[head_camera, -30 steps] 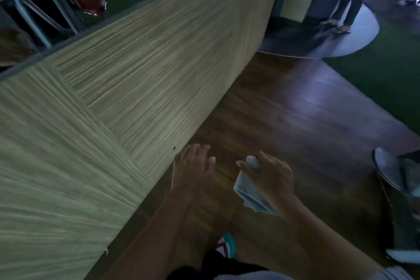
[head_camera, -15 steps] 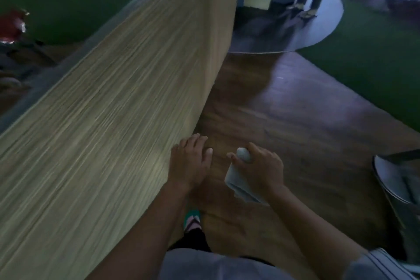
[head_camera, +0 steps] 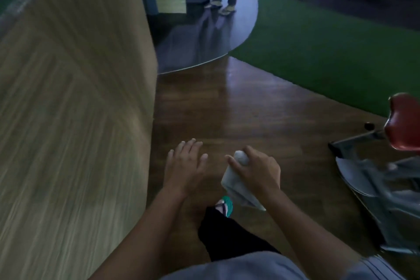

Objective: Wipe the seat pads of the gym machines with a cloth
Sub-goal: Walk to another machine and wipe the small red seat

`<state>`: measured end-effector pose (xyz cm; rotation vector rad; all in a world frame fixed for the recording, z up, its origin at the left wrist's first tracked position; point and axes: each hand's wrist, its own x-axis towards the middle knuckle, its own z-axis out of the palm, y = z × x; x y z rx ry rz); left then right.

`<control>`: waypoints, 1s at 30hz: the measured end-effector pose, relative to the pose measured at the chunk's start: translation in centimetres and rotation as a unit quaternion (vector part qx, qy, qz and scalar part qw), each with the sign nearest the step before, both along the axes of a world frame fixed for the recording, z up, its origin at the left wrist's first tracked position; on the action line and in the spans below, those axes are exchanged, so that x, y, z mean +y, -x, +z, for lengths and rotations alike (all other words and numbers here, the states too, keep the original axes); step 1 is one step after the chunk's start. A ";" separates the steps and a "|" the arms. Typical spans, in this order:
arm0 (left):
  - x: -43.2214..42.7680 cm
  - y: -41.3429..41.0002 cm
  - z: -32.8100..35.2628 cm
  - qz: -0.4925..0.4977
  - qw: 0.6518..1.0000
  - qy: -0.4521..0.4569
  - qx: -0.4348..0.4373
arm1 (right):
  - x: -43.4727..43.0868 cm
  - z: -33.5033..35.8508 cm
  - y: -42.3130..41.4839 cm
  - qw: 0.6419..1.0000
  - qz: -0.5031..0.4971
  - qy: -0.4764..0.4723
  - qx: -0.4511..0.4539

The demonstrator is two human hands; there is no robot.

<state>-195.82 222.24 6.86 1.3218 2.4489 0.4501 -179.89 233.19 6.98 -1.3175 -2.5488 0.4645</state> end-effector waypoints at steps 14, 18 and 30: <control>36.1 10.9 0.0 -0.197 0.980 0.017 -0.001 | 31.0 0.2 8.7 0.982 -0.185 -0.042 -0.014; 48.3 13.1 0.3 -0.287 0.957 0.009 0.029 | 39.5 -0.1 10.2 0.959 -0.278 -0.055 -0.007; 76.6 6.4 -0.6 -0.529 0.848 0.013 0.036 | 58.1 -2.2 4.4 0.854 -0.517 -0.053 0.033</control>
